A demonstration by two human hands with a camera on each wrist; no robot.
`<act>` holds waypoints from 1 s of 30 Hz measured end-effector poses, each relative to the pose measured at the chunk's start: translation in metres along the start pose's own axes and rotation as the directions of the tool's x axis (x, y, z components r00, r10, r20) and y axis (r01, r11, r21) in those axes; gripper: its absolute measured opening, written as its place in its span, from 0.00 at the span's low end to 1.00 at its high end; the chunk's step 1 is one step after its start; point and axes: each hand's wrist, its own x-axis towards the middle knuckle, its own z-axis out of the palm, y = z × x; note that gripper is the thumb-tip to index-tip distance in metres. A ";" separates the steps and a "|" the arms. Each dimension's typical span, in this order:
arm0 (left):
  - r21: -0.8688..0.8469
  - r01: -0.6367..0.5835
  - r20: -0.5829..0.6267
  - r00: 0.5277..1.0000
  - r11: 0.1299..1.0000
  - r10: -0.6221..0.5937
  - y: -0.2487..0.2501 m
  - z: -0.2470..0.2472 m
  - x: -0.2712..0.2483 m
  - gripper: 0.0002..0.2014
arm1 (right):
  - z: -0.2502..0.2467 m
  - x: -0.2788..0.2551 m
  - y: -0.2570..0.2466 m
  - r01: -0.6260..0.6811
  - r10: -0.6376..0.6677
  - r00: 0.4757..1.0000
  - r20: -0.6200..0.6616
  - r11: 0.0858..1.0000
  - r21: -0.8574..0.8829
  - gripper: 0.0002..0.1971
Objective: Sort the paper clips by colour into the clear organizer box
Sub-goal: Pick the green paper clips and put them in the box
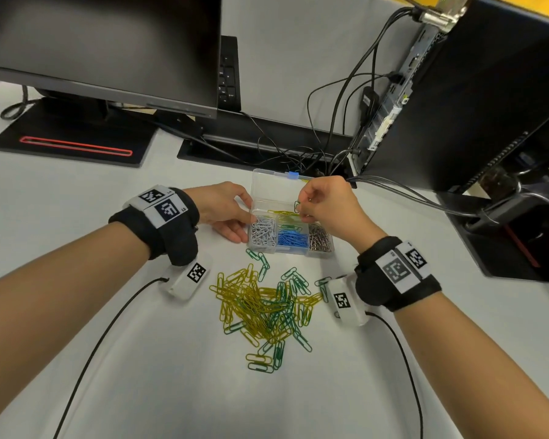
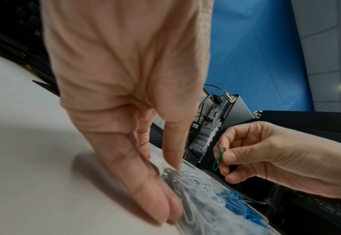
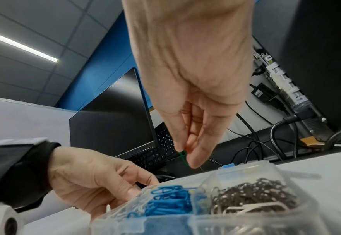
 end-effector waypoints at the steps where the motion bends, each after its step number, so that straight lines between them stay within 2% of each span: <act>1: 0.001 -0.001 -0.002 1.000 1.000 0.001 0.000 0.000 0.000 0.15 | -0.001 -0.001 -0.001 0.014 -0.014 1.000 0.019 1.000 -0.020 0.07; 6: -0.004 -0.015 -0.007 1.000 1.000 0.015 -0.001 0.001 -0.001 0.15 | -0.010 -0.014 -0.012 0.118 -0.111 0.993 0.046 0.973 -0.198 0.06; 8: -0.002 -0.018 -0.009 1.000 1.000 0.018 -0.001 0.001 -0.001 0.14 | -0.018 -0.029 -0.013 0.127 -0.111 0.991 0.075 0.957 -0.259 0.07; 11: 0.008 -0.017 -0.016 1.000 1.000 0.017 0.000 0.002 -0.001 0.13 | -0.024 -0.058 -0.002 0.077 0.014 0.976 0.215 0.909 -0.410 0.08; 14: 0.013 -0.015 -0.025 1.000 1.000 0.015 0.001 0.003 -0.001 0.13 | -0.019 -0.078 0.013 0.029 0.199 0.918 0.342 0.828 -0.559 0.16; 16: 0.015 -0.014 -0.032 0.999 1.000 0.014 0.001 0.003 -0.001 0.12 | -0.013 -0.084 0.019 0.036 0.221 0.902 0.371 0.818 -0.574 0.22; 18: 0.017 -0.014 -0.035 0.999 1.000 0.014 0.001 0.003 -0.002 0.11 | -0.010 -0.086 0.020 0.053 0.200 0.908 0.369 0.818 -0.572 0.22; 22: 0.018 -0.011 -0.036 0.999 1.000 0.011 0.001 0.004 -0.003 0.10 | -0.004 -0.081 0.020 0.035 0.203 0.922 0.328 0.802 -0.597 0.12; 26: 0.020 -0.012 -0.031 0.999 1.000 0.012 0.001 0.003 -0.003 0.10 | 0.001 -0.080 0.020 -0.013 0.228 0.922 0.314 0.826 -0.563 0.03; 30: 0.019 -0.008 -0.024 1.000 1.000 0.009 0.002 0.003 -0.003 0.09 | 0.003 -0.080 0.018 -0.058 0.265 0.911 0.316 0.841 -0.537 0.05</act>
